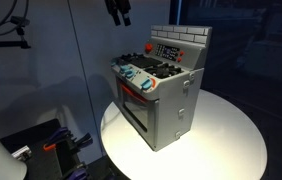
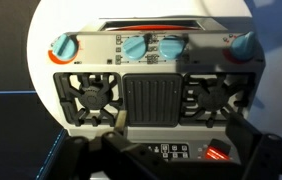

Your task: Push the top right button on the toy stove

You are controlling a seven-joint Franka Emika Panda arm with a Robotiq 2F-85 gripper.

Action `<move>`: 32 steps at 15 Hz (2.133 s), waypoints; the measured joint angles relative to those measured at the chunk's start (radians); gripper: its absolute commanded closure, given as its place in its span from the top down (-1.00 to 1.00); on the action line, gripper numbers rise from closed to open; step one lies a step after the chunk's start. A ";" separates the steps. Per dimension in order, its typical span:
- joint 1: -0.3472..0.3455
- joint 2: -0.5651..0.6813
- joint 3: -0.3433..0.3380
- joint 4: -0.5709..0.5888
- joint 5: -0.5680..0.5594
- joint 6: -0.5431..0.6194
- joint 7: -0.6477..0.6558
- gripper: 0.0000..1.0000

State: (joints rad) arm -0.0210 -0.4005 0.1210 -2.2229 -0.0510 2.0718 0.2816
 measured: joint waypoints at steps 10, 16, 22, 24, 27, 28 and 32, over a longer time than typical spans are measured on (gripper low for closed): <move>-0.109 -0.004 -0.104 -0.095 -0.029 0.140 0.000 1.00; -0.174 0.000 -0.119 -0.141 -0.102 0.197 0.030 1.00; -0.172 0.002 -0.119 -0.142 -0.104 0.198 0.032 1.00; -0.172 0.002 -0.119 -0.142 -0.104 0.198 0.032 1.00; -0.172 0.002 -0.119 -0.142 -0.104 0.198 0.032 1.00; -0.172 0.002 -0.119 -0.142 -0.104 0.198 0.032 1.00; -0.172 0.002 -0.119 -0.140 -0.104 0.196 0.033 1.00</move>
State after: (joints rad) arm -0.1926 -0.3980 0.0020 -2.3633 -0.1549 2.2674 0.3150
